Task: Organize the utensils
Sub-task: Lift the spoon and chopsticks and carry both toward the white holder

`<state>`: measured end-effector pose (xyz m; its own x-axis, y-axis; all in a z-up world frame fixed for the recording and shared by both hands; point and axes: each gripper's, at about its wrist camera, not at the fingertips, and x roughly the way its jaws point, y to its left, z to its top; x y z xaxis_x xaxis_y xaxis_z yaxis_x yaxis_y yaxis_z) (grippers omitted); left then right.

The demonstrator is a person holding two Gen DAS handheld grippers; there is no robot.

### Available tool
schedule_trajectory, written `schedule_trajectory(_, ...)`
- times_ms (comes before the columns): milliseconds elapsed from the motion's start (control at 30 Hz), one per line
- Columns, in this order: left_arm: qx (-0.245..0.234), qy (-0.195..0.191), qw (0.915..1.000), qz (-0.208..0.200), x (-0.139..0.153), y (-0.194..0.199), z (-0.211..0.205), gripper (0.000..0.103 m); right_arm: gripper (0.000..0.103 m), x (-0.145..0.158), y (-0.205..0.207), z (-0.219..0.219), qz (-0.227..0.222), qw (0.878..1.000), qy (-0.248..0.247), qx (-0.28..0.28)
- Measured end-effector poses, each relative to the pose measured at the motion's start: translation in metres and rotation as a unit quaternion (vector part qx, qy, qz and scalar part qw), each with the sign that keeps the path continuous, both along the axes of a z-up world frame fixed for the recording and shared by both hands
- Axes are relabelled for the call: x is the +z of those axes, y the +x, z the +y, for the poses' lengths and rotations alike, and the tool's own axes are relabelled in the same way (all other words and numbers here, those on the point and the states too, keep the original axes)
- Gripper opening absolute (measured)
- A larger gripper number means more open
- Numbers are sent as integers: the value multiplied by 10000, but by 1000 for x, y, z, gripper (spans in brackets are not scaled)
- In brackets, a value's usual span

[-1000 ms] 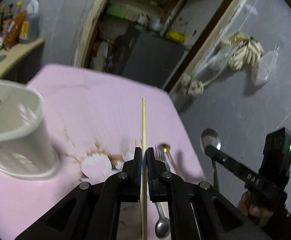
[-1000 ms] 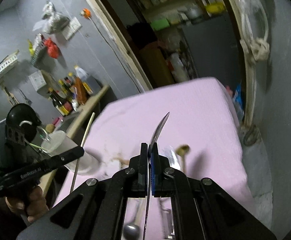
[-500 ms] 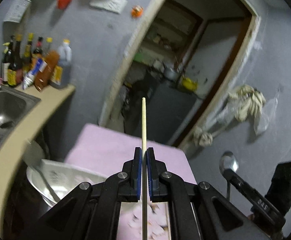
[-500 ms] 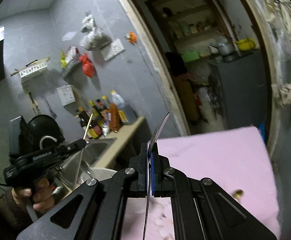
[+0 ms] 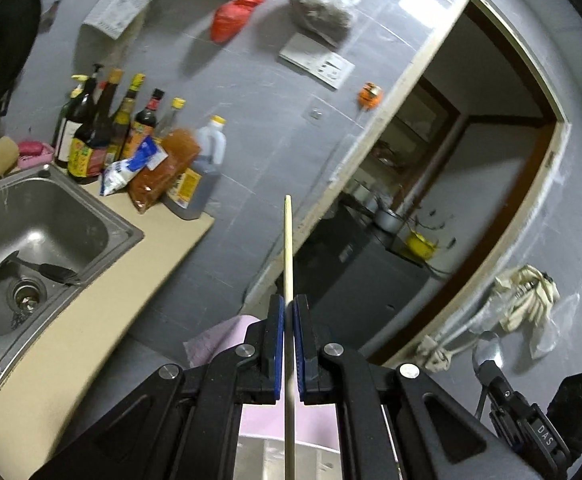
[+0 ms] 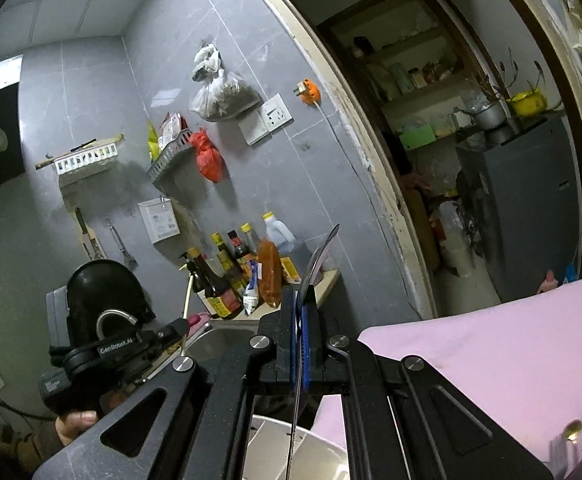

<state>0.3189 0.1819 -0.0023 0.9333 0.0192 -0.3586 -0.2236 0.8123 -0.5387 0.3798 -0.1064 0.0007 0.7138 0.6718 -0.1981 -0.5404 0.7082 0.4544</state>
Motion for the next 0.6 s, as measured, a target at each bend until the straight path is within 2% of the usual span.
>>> schedule_trajectory(400,329,275,9990,-133,-39,10,-1,5,3,-41,13,20,-46,9978,-66,-659)
schedule_trajectory(600,352,362,9986,-169,-44,11,-5,5,3,-48,9,34,-136,9977,-298,-598)
